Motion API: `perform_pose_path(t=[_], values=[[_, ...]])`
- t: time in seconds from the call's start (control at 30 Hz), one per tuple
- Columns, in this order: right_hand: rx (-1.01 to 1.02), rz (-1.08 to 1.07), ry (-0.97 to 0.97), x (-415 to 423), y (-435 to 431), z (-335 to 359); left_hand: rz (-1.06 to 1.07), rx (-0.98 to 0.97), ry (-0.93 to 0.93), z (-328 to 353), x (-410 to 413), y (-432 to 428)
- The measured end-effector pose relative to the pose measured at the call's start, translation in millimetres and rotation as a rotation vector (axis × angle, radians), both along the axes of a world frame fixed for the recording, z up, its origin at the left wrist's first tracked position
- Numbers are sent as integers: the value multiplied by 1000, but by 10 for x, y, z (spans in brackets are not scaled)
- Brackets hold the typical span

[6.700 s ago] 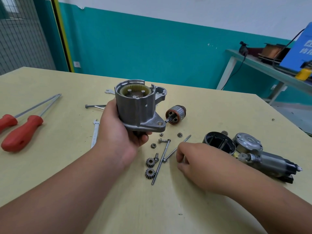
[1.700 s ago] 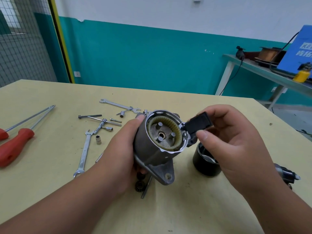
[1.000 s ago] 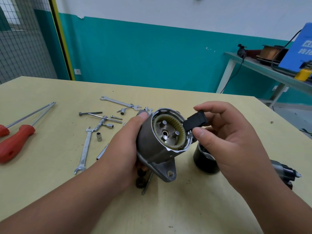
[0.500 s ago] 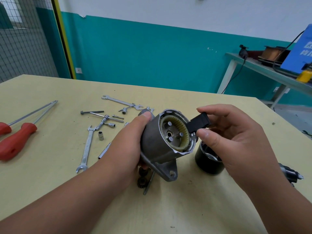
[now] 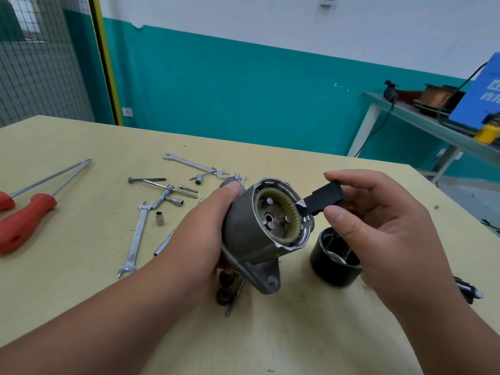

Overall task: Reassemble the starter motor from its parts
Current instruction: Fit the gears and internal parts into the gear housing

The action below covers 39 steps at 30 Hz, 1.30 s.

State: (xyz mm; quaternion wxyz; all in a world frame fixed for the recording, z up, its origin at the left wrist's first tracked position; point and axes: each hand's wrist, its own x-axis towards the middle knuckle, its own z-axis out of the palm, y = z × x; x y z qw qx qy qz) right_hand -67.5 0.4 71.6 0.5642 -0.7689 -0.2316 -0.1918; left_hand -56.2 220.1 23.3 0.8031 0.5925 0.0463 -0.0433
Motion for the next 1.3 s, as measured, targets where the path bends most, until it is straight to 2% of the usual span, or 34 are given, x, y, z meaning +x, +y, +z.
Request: perform_pose_path(t=[0.27,0.63,0.9,1.3], values=[[-114,-2,-24,9,10,-21,-17,33,-18,8,-13,0],[-71,48,42,31,11,-42,-15,104,-31,67,-40,-8],[-123,85,48,43,-42,-26,17,184,-69,140,-71,-29],[-68,127,83,39,-12,-42,-14,44,-53,76,-65,-11]])
